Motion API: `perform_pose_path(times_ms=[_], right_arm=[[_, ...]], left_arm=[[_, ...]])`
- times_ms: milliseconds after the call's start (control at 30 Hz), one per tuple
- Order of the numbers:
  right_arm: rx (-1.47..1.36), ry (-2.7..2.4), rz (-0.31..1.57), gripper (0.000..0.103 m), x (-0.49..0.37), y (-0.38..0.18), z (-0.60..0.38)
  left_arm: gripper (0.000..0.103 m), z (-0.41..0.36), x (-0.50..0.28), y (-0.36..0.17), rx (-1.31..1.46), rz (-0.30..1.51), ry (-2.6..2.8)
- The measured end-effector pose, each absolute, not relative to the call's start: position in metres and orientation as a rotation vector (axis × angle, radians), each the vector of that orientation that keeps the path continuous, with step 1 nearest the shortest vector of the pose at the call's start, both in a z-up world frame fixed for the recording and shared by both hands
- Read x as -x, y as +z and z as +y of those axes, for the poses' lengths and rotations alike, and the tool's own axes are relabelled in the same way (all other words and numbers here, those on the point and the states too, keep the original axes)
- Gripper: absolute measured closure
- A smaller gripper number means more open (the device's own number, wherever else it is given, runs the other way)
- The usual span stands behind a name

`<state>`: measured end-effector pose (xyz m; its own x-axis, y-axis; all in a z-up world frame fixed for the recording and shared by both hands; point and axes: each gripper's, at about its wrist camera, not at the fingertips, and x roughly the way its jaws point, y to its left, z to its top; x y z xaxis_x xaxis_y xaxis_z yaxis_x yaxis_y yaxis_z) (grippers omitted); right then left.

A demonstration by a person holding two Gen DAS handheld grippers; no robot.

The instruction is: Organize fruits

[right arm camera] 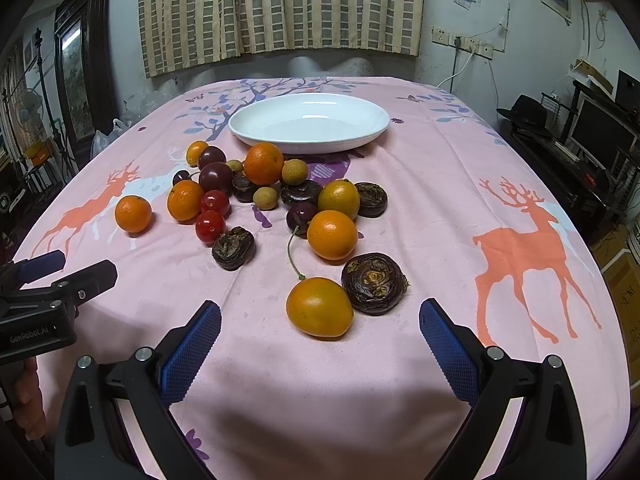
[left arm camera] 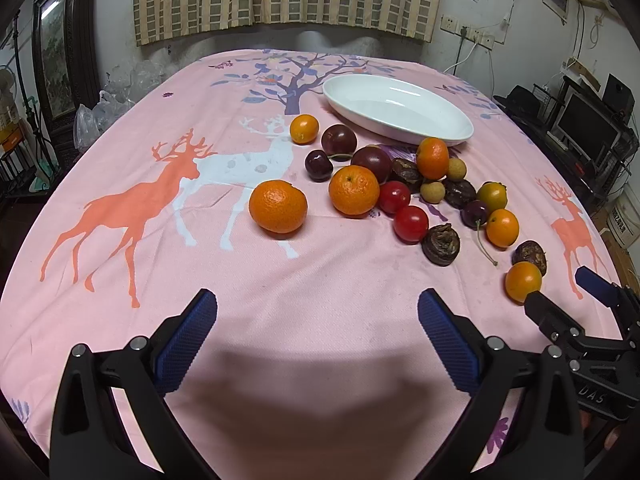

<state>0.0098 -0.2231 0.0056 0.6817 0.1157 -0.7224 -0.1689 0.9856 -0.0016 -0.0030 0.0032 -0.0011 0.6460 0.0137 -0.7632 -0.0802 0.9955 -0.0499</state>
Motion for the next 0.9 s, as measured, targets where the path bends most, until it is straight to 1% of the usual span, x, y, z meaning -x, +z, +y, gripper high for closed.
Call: perform_pose_path(times_ms=[900], right_arm=[[0.078, 0.172, 0.815, 0.003, -0.0104, 0.0045, -0.2207]], left_arm=[[0.005, 0.0011, 0.0057, 0.0021, 0.081, 0.863, 0.053]])
